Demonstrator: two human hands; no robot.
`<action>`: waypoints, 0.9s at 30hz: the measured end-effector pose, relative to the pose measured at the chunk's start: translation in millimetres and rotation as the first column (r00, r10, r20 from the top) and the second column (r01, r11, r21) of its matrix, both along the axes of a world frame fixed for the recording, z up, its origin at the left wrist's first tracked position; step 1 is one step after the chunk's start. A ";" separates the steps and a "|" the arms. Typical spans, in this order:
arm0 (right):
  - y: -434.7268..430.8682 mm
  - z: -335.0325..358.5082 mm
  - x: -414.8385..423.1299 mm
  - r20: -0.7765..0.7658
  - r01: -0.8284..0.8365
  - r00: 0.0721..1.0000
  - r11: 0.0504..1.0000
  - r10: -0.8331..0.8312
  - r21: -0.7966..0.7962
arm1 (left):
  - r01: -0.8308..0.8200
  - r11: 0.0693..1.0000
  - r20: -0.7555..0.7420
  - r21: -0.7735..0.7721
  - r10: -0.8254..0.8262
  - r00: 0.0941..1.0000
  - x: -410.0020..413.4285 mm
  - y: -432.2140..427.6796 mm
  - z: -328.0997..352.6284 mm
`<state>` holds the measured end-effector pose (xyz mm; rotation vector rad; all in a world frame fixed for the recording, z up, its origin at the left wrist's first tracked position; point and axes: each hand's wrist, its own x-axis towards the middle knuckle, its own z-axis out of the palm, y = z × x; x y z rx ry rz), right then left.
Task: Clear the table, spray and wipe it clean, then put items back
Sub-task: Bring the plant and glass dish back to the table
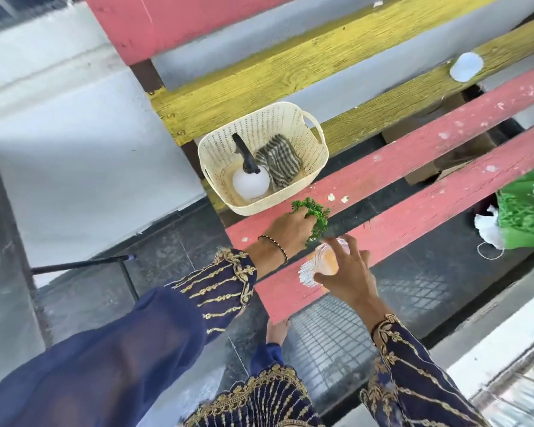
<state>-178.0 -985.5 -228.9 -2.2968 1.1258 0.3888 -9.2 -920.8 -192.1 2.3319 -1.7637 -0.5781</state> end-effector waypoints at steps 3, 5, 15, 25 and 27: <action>46.9 30.6 8.3 0.011 -0.094 0.995 0.993 0.095 -0.065 | -0.069 0.997 -0.012 0.023 0.070 0.998 7.5 56.5 32.0; 93.3 62.6 18.3 0.044 -0.196 0.978 0.972 0.203 -0.128 | -0.172 0.985 0.006 0.011 0.172 0.985 14.6 117.9 63.4; 278.5 185.0 99.3 0.206 -0.412 0.873 0.895 0.441 -0.172 | -0.468 0.876 0.137 -0.113 0.480 0.866 46.7 361.4 202.2; 428.8 251.8 166.0 0.272 -0.594 0.725 0.775 0.632 -0.217 | -0.673 0.709 0.158 -0.210 0.704 0.693 78.5 542.2 276.3; 448.7 254.6 185.7 0.275 -0.629 0.695 0.747 0.665 -0.217 | -0.710 0.669 0.148 -0.220 0.742 0.653 91.7 567.1 277.2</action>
